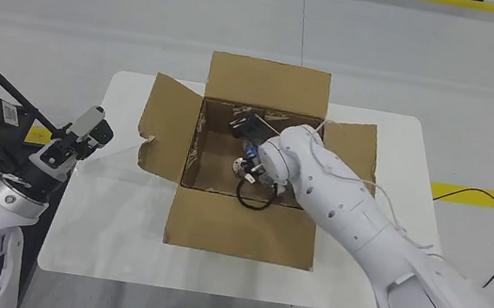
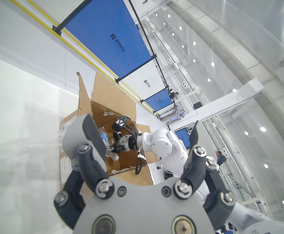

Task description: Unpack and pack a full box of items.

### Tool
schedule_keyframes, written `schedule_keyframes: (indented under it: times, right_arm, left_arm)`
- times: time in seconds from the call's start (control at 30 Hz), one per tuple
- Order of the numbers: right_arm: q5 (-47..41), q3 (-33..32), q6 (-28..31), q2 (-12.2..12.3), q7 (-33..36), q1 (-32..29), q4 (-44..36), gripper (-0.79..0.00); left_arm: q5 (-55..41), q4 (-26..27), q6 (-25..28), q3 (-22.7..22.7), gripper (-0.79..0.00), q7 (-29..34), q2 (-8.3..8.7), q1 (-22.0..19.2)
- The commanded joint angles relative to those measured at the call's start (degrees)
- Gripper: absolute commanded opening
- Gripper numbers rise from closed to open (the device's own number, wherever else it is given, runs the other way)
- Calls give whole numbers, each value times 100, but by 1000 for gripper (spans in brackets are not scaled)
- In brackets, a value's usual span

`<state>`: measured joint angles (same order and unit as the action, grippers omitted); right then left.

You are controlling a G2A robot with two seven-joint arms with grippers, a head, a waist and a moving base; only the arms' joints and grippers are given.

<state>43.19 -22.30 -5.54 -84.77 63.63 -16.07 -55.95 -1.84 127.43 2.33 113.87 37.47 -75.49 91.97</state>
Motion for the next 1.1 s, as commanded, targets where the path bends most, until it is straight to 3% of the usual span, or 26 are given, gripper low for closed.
schedule_keyframes:
  times: [0.0,0.33,0.4,0.53,0.57,0.93,1.03,1.07]
  right_arm:
    - [14,38,-2,-78,36,22,167,0]
    - [91,156,133,-439,213,111,781,-9]
    - [102,157,154,-499,207,121,892,-148]
    - [141,157,157,-612,224,141,1086,-299]
    - [149,156,175,-637,223,143,1130,-397]
    - [239,70,275,-843,187,159,1512,-591]
    - [296,22,255,-863,177,160,1519,-763]
    - [321,5,245,-864,180,157,1511,-785]
  left_arm:
    - [0,0,0,0,0,0,0,0]
    - [0,0,0,0,0,0,0,0]
    - [0,0,0,0,0,0,0,0]
    - [0,0,0,0,0,0,0,0]
    - [0,0,0,0,0,0,0,0]
    - [0,0,0,0,0,0,0,0]
    - [0,0,0,0,0,0,0,0]
    - [0,0,0,0,0,0,0,0]
